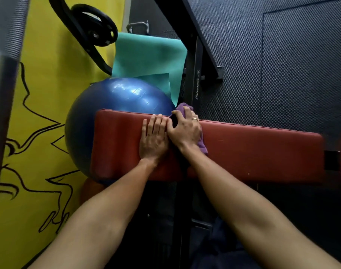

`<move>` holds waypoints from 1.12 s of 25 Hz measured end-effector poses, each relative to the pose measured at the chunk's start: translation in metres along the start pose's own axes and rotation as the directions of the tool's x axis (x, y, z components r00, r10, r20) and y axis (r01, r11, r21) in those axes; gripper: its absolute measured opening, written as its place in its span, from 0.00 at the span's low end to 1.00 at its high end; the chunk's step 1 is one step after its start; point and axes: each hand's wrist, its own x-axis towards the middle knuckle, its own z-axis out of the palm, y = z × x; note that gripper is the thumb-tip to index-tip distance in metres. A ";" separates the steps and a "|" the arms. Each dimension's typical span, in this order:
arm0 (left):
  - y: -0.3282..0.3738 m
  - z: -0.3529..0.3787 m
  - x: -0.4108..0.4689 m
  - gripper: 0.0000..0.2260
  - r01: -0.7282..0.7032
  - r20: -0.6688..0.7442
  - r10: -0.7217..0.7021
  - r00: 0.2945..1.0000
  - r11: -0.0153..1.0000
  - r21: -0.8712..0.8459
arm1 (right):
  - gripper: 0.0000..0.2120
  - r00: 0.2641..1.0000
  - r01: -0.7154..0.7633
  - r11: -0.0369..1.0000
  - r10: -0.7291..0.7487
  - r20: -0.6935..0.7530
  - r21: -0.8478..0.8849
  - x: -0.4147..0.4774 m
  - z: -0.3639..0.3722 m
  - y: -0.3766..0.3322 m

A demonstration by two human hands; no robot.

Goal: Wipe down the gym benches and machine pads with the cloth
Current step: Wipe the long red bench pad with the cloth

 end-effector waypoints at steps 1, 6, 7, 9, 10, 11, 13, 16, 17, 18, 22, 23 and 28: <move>0.001 -0.001 0.001 0.23 0.010 0.011 -0.010 1.000 1.000 -0.010 | 0.16 0.999 0.041 0.999 -0.041 0.017 -0.007 0.006 -0.004 0.006; 0.004 -0.006 0.003 0.26 0.023 0.052 -0.022 0.998 0.999 -0.025 | 0.15 0.979 -0.034 0.990 0.060 0.194 -0.133 0.023 -0.038 0.081; 0.004 -0.006 0.003 0.26 0.027 0.054 -0.025 0.998 0.999 -0.028 | 0.14 0.972 -0.122 0.985 0.143 0.184 -0.119 0.025 -0.040 0.088; 0.004 -0.005 0.002 0.26 0.031 0.060 -0.030 0.998 0.999 -0.016 | 0.12 0.963 -0.222 0.973 0.228 0.145 -0.057 0.028 -0.033 0.078; 0.005 -0.004 0.002 0.26 0.030 0.064 -0.029 0.998 0.999 -0.013 | 0.11 0.969 -0.207 0.978 0.209 0.134 -0.026 0.029 -0.027 0.062; 0.005 -0.002 0.002 0.25 0.029 0.071 -0.028 0.997 0.999 -0.015 | 0.11 0.979 -0.155 0.988 0.153 0.133 0.003 0.029 -0.021 0.041; 0.002 0.000 0.001 0.25 0.032 0.078 -0.032 0.996 0.999 0.003 | 0.10 0.986 -0.011 0.999 0.003 0.164 0.053 0.025 -0.013 0.003; 0.002 0.000 0.002 0.25 0.035 0.082 -0.036 0.996 0.999 0.008 | 0.10 0.984 0.089 0.996 -0.090 0.156 0.019 0.024 -0.020 0.016; 0.003 -0.002 0.002 0.25 0.036 0.083 -0.036 0.996 0.999 0.003 | 0.11 0.989 0.064 0.998 -0.059 0.137 -0.029 0.020 -0.025 0.037; 0.004 -0.003 0.002 0.25 0.034 0.084 -0.034 0.996 0.999 0.000 | 0.11 0.994 -0.002 0.998 0.009 0.108 -0.065 0.016 -0.030 0.059; 0.006 -0.005 0.003 0.26 0.026 0.076 -0.025 0.997 0.999 -0.018 | 0.11 0.936 -0.349 0.936 0.350 -0.031 0.046 0.010 -0.031 0.094; 0.005 -0.003 0.003 0.26 0.020 0.076 -0.019 0.997 1.000 -0.015 | 0.12 0.929 -0.360 0.929 0.365 -0.055 0.083 0.015 -0.025 0.082; 0.002 0.000 0.001 0.27 0.021 0.085 -0.020 0.996 1.000 -0.002 | 0.19 0.999 -0.031 0.999 0.031 -0.022 0.025 -0.026 -0.005 0.032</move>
